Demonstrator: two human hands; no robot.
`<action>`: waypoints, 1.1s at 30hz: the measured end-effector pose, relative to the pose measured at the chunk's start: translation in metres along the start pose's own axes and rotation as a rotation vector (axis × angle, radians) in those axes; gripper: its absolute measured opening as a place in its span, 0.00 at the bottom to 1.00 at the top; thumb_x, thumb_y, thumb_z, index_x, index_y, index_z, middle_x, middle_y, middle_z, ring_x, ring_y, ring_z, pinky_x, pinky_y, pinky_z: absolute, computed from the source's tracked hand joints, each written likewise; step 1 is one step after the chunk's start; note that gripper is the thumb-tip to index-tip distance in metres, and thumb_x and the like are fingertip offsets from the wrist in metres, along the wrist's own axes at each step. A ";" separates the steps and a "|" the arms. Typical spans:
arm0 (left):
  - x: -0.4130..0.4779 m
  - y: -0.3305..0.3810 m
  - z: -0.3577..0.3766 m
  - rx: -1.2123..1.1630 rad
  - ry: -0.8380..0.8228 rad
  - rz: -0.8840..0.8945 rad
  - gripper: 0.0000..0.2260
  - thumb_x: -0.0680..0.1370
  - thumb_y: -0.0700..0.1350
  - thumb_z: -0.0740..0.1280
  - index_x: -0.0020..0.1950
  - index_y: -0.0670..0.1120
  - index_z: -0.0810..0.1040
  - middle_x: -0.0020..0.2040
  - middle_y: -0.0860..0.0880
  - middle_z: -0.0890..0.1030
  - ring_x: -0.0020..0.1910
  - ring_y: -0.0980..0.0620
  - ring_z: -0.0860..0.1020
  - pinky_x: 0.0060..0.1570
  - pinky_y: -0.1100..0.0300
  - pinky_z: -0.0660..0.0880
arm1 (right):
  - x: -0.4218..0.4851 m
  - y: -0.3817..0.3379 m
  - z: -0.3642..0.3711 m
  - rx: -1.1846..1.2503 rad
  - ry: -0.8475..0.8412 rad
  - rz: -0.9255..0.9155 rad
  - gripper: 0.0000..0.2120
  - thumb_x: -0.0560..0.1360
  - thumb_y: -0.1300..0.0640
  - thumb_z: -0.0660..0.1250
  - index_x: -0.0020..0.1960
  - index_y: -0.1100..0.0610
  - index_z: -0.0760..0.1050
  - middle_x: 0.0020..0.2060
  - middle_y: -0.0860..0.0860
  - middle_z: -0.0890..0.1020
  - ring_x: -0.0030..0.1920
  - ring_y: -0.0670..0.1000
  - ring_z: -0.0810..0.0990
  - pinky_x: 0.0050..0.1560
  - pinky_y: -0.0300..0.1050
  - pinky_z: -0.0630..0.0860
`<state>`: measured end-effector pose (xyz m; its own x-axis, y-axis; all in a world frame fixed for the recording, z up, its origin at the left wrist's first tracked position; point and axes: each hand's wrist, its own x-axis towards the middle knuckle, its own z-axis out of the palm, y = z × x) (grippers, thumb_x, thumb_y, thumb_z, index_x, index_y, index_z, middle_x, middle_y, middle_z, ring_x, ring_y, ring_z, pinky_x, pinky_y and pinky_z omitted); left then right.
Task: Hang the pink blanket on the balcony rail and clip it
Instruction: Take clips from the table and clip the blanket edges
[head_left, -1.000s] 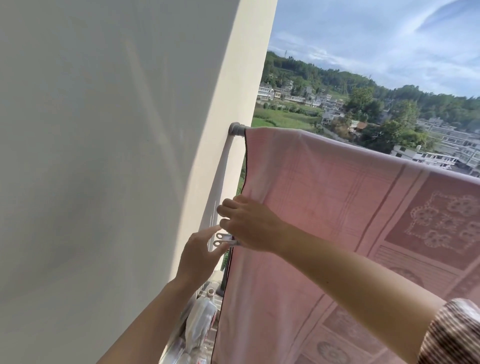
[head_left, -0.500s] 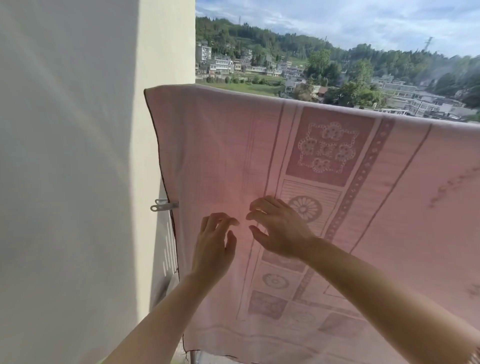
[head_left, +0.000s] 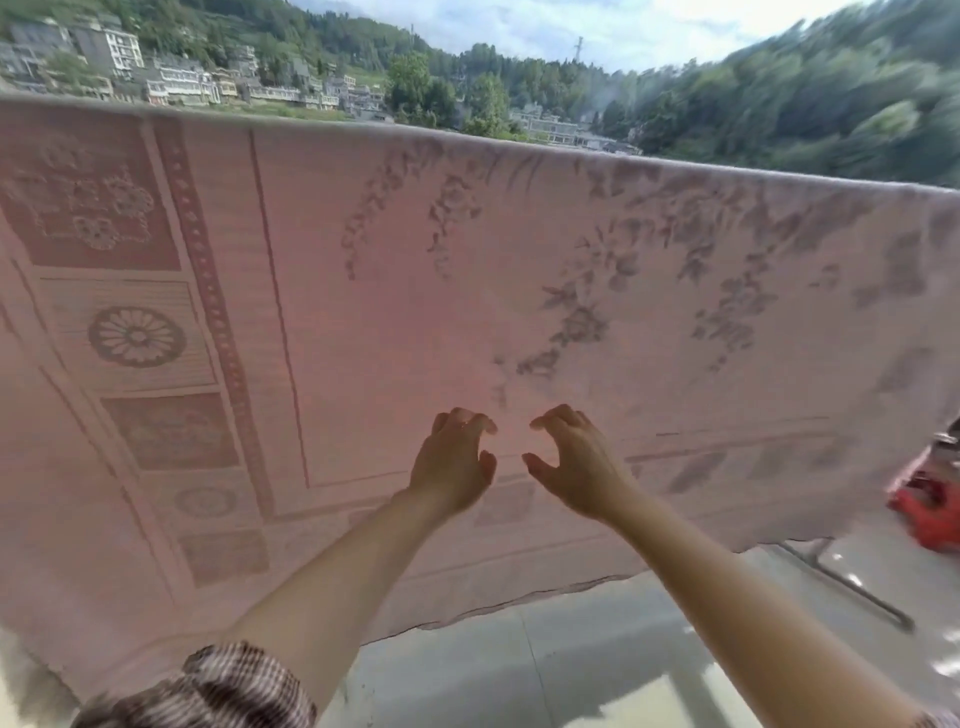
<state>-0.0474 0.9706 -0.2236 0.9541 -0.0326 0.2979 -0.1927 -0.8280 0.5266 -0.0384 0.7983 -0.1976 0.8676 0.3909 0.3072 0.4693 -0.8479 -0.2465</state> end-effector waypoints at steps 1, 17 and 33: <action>0.006 0.026 0.020 -0.013 -0.059 0.014 0.14 0.75 0.42 0.63 0.60 0.49 0.73 0.64 0.49 0.72 0.65 0.49 0.66 0.61 0.54 0.69 | -0.017 0.025 -0.010 0.007 -0.014 0.068 0.21 0.75 0.49 0.66 0.65 0.57 0.72 0.62 0.51 0.74 0.61 0.52 0.72 0.60 0.48 0.72; 0.122 0.373 0.299 0.150 -0.543 0.546 0.22 0.75 0.48 0.62 0.70 0.49 0.65 0.68 0.46 0.67 0.68 0.44 0.61 0.63 0.52 0.65 | -0.199 0.376 -0.131 -0.026 0.133 0.847 0.18 0.75 0.51 0.64 0.63 0.56 0.70 0.56 0.51 0.73 0.59 0.54 0.73 0.54 0.47 0.70; 0.259 0.667 0.551 0.155 -0.682 0.828 0.20 0.75 0.47 0.61 0.67 0.48 0.67 0.66 0.46 0.68 0.66 0.45 0.64 0.61 0.49 0.66 | -0.253 0.724 -0.230 -0.139 0.121 1.282 0.26 0.75 0.44 0.64 0.66 0.58 0.68 0.61 0.54 0.71 0.64 0.56 0.68 0.64 0.54 0.69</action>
<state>0.1978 0.1015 -0.2340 0.4772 -0.8786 -0.0162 -0.8501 -0.4662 0.2449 0.0440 0.0028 -0.2420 0.6591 -0.7520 0.0071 -0.7083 -0.6239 -0.3303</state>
